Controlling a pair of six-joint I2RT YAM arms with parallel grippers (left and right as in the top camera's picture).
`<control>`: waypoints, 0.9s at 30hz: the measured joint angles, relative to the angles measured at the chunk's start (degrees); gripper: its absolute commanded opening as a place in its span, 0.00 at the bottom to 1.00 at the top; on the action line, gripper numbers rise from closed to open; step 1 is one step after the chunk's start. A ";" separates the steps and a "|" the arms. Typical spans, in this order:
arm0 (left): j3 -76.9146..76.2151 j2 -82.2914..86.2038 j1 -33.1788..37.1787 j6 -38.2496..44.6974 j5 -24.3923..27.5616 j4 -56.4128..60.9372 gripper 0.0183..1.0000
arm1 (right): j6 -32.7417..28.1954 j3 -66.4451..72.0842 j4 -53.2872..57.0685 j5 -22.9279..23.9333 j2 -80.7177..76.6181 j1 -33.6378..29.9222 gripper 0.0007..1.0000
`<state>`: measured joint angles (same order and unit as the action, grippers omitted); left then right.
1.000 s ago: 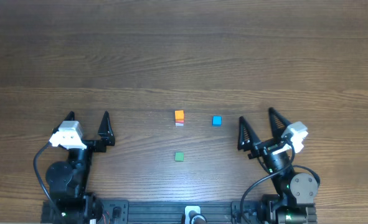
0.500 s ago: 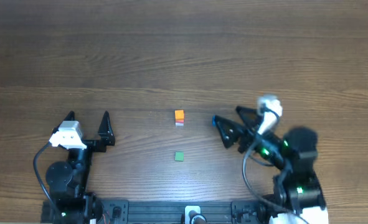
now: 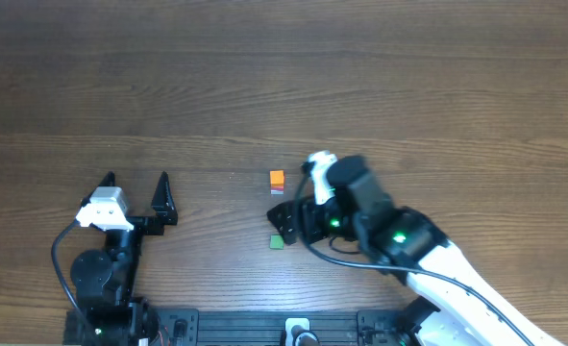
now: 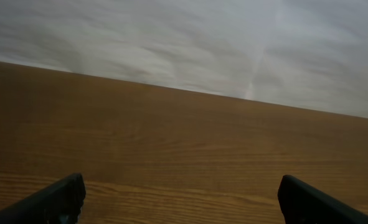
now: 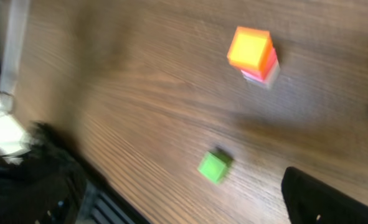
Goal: Stack Cubes
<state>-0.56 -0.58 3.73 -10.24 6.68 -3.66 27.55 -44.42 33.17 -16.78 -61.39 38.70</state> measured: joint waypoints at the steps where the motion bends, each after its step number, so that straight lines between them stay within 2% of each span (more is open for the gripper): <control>1: 0.00 0.00 0.00 0.00 0.00 0.00 1.00 | 0.90 -0.72 1.33 1.97 -1.44 1.86 0.99; 5: 0.00 0.00 0.00 0.00 0.02 0.00 1.00 | 5.18 -4.79 7.52 9.60 -7.52 8.68 0.99; 9: 0.00 0.00 0.00 0.00 0.02 0.00 1.00 | 9.18 -7.61 10.03 14.25 -12.17 12.90 0.99; 19: 0.00 0.00 0.00 0.00 0.02 0.00 1.00 | 22.03 -8.59 11.21 20.52 -22.29 22.27 0.99; 27: 0.00 0.00 0.00 0.00 0.00 0.00 1.00 | 32.20 -8.63 12.87 25.16 -27.74 23.34 0.99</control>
<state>-0.56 -0.58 3.73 -10.24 6.68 -3.66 59.75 -53.06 46.04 8.38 -89.12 62.04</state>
